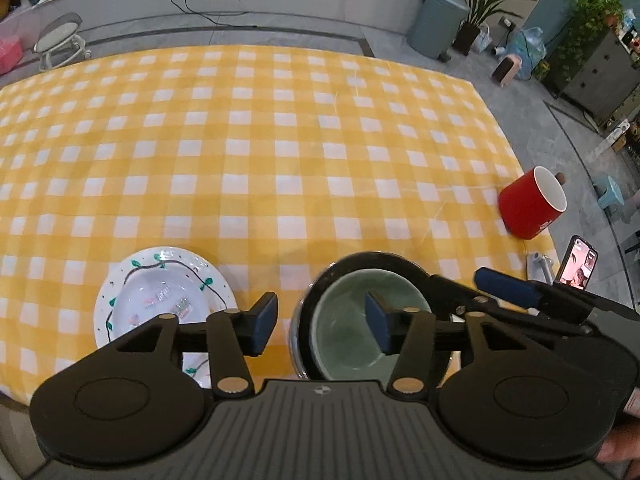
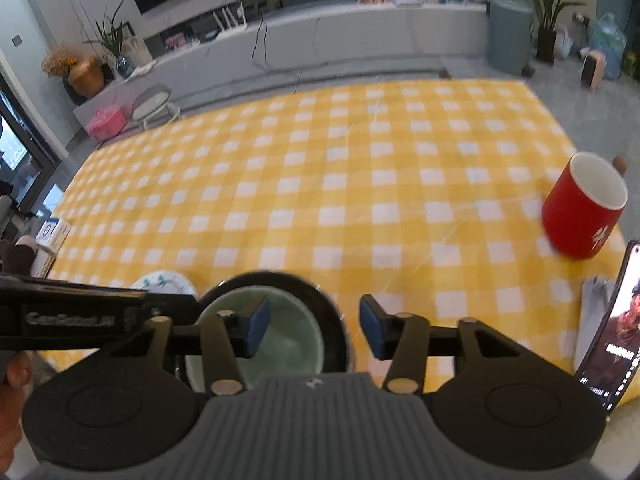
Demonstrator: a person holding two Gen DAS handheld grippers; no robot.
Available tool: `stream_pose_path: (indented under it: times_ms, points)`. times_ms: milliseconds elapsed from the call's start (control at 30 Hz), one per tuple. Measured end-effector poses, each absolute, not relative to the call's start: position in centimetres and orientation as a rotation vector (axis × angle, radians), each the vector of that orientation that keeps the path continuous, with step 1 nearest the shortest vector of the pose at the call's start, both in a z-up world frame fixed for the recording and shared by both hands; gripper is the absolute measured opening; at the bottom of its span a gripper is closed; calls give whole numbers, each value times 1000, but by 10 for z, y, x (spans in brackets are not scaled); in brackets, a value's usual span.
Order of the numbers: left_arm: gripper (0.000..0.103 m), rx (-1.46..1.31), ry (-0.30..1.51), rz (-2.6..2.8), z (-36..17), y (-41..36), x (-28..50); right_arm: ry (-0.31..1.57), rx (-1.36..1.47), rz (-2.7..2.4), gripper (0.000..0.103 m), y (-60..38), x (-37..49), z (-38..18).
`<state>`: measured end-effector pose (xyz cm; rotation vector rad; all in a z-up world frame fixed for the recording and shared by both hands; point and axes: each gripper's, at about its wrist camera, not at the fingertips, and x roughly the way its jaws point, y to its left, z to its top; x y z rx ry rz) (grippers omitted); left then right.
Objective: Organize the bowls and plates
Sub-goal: 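Close both tools on the rim of the nested bowl stack, then lift the bowl stack with both tools and carry it over the plates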
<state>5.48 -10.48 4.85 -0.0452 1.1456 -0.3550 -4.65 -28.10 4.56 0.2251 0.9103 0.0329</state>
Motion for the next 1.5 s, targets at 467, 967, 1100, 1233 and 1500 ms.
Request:
stream_pose_path:
  times_ms: [467,967,1100,1233,1500]
  points:
    - [69,-211,1079,-314,4,-74,46,973,643,16,70,-328,-44,-35]
    - [71,-516,1178,-331,-42,-53,48,1021,757,67,72,-323,-41,-63]
    - [71,-536,1189,-328,-50,-52,48,1028,775,70,71,-325,-42,-64]
    - [70,-575,1212,-327,-57,-48,49,1042,817,81,68,-328,-42,-70]
    - [61,-609,1253,-371,-65,-51,49,1061,868,70,59,-332,-41,-76]
